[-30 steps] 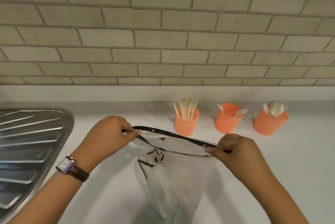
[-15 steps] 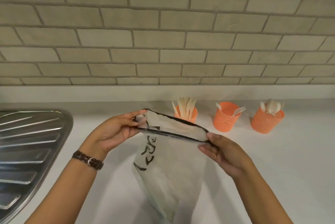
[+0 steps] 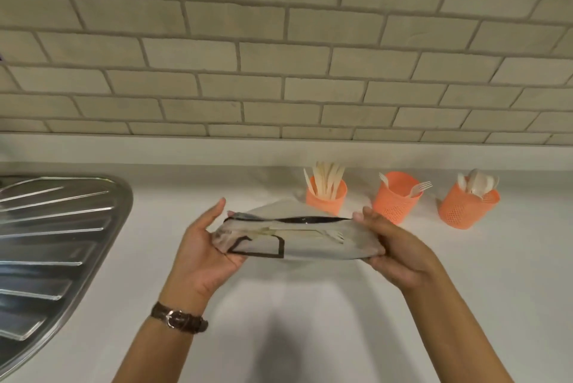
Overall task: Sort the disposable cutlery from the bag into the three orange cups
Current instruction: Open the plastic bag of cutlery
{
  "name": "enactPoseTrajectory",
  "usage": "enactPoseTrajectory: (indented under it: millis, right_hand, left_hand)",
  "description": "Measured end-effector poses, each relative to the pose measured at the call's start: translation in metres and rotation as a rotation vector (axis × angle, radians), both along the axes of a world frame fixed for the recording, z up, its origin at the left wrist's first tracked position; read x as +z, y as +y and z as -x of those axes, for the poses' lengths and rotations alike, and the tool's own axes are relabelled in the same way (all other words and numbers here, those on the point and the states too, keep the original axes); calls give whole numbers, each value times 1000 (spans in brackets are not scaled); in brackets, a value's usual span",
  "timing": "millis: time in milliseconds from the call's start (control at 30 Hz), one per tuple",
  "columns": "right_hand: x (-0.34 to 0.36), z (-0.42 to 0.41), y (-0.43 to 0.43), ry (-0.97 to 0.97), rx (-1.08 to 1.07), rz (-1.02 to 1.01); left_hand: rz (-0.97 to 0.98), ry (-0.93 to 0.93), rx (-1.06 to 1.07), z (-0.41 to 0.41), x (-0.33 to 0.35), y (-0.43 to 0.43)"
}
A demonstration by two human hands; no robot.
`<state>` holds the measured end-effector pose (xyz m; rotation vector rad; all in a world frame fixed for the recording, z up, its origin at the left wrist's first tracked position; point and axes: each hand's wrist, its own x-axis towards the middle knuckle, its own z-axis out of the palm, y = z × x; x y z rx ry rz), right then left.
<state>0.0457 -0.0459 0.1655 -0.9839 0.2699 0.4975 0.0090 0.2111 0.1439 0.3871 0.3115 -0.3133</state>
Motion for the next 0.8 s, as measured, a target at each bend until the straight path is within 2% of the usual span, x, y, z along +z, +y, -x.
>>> enactPoseTrajectory:
  millis: [67,100,167,233,267,300,367,433,467,500,567,600,667,700,800]
  right_hand:
    - [-25,8,-2,-138,-40,395]
    - [-35,10,-4,-214,-85,560]
    - [-48,10,-11,-369,-203,856]
    - [-56,8,-19,-592,-255,1217]
    - [-57,9,-21,-651,-264,1331]
    - [-57,10,-22,-647,-273,1369]
    - [-56,11,-23,-522,-264,1300]
    - [-51,10,-22,-376,-241,1058]
    - [-49,10,-21,-273,-212,863]
    - [-49,10,-21,-153,-172,629]
    - [-49,12,-20,84,-78,201]
    - [-50,12,-19,166,-34,52]
    - [-56,15,-15,217,19,-77]
    - [-57,16,-13,230,45,-88]
    - [-60,15,-5,254,61,-70]
  left_hand:
    - [-124,-31,-13,6,-23,-5]
    - [-268,-39,-40,8,-33,-7]
    - [-687,-70,-90,16,-39,-13]
    - [-1177,-109,6,16,-46,-13]
    - [-1356,-139,68,14,-47,-10]
    - [-1486,-169,112,11,-49,-7]
    - [-1681,-231,107,4,-53,-1]
    - [-1770,-273,69,3,-55,3]
    - [-1703,-242,50,6,-54,4]
    - [-1536,-163,45,10,-51,5]
    - [-964,34,30,15,-45,3]
    - [-670,108,42,15,-45,3]
    - [-231,212,109,14,-45,5]
    - [-102,244,154,12,-46,6]
    - [-13,254,154,5,-38,2]
